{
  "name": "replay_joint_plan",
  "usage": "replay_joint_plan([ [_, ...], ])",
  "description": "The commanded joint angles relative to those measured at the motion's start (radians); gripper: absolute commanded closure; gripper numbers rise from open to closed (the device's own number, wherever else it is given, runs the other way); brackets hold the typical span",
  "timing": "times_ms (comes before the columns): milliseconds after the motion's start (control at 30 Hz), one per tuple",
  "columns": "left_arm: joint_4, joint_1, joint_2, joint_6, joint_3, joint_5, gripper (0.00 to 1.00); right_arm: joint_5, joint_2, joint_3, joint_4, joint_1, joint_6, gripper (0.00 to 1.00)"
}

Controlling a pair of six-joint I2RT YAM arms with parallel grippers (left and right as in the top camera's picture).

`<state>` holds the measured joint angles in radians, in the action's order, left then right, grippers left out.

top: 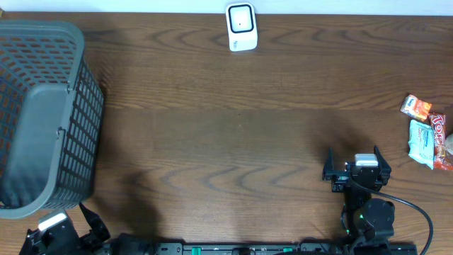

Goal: Scan the item barcode

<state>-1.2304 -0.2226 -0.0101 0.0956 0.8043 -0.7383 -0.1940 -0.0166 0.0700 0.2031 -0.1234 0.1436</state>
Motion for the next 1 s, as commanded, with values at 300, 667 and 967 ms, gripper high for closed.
replay_joint_plan([
  [300,-0.008,0.003,0.007,-0.028,0.001,-0.016,0.02,0.001,0.010,-0.006,-0.002,-0.009,0.011,0.01],
  [667,0.053,0.024,0.007,-0.058,-0.047,0.013,0.02,0.001,0.010,-0.006,-0.002,-0.009,0.011,0.01],
  [967,0.702,0.124,0.007,-0.058,-0.303,0.418,0.02,0.001,0.010,-0.006,-0.002,-0.009,0.011,0.01],
])
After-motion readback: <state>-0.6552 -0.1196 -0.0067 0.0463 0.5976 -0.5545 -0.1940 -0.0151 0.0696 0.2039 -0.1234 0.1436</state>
